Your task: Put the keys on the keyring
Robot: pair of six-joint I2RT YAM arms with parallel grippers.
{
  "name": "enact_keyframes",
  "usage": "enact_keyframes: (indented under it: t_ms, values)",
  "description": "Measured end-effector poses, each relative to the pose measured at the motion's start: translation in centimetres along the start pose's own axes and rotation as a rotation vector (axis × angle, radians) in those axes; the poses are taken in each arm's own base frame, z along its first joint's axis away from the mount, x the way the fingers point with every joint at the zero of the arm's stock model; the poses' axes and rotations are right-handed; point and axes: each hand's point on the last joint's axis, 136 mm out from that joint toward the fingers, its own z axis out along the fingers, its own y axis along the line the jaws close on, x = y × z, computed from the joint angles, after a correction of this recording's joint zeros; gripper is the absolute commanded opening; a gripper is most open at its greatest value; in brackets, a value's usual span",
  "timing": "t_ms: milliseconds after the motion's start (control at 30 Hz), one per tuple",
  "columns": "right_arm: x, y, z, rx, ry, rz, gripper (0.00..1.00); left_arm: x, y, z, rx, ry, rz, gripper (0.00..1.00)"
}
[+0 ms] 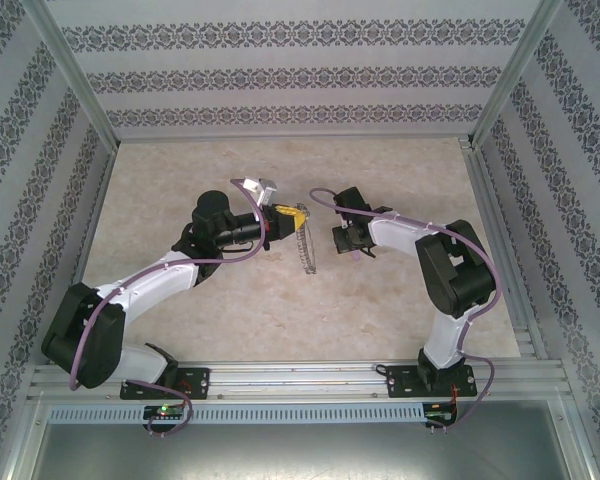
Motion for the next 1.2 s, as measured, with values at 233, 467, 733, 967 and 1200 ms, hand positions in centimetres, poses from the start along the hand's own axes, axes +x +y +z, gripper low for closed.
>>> enact_keyframes:
  t_ms: [233,467,733,967,1200]
  values:
    - [0.5,-0.2,0.1,0.005,0.005,0.0,0.27,0.2,0.2,0.1,-0.002,0.005,-0.005,0.0]
    - [0.4,-0.3,-0.8,0.005,-0.013,0.002,0.35,0.3,-0.1,0.2,0.004,0.007,-0.004,0.0]
    - [0.6,-0.7,-1.3,0.025,-0.016,0.005,0.36,0.3,0.0,0.3,0.004,0.008,-0.005,0.0]
    - [1.4,-0.9,-1.3,0.034,0.017,0.018,0.34,-0.4,-0.2,0.3,0.009,-0.003,0.006,0.0]
    - [2.0,-1.1,-0.4,0.041,0.044,0.025,0.26,-0.5,-0.3,0.4,0.01,-0.005,0.008,0.0]
